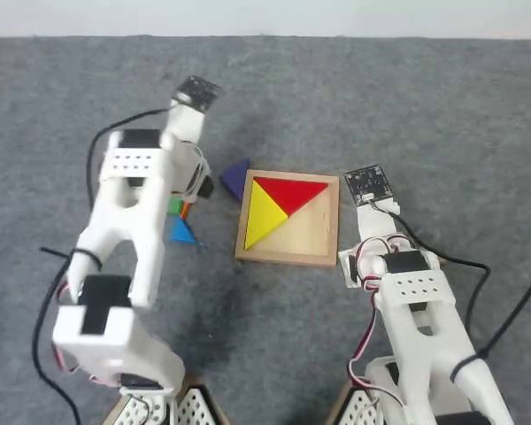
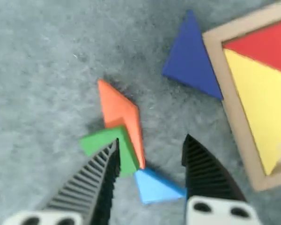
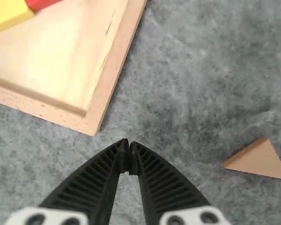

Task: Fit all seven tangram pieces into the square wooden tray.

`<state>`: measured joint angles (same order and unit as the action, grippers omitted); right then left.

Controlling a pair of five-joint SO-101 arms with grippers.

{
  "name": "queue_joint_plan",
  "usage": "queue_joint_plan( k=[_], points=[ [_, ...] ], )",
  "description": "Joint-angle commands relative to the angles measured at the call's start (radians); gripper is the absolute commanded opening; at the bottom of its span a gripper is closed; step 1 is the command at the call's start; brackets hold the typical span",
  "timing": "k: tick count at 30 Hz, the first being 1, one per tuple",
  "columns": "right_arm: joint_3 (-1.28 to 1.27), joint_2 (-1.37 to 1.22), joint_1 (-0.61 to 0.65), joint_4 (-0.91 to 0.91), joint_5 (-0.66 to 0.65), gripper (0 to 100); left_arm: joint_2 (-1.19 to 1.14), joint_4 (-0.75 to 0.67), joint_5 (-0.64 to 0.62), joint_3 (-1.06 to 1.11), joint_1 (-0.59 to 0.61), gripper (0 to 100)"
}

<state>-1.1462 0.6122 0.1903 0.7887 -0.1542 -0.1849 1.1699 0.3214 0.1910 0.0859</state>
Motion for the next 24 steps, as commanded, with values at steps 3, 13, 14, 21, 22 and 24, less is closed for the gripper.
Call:
queue_joint_plan(
  k=[3,13,14,21,22,24],
  points=[
    [0.003,0.025,-0.008,-0.022,0.011,0.8,-0.100,-0.071,0.008,-0.010,0.011,21],
    [0.003,0.025,-0.008,-0.022,0.011,0.8,-0.247,-0.077,0.038,-0.122,0.127,21],
    [0.003,0.025,-0.008,-0.022,0.011,0.8,-0.253,-0.077,0.043,-0.133,0.135,21],
    [0.002,0.024,-0.010,-0.039,0.011,0.8,-0.249,-0.011,0.038,-0.246,0.127,21],
    [0.002,0.024,-0.010,-0.039,0.011,0.8,-0.242,0.006,0.038,-0.268,0.120,21],
    [0.002,0.024,-0.010,-0.041,0.011,0.8,-0.226,0.038,0.038,-0.297,0.103,21]
  ],
)
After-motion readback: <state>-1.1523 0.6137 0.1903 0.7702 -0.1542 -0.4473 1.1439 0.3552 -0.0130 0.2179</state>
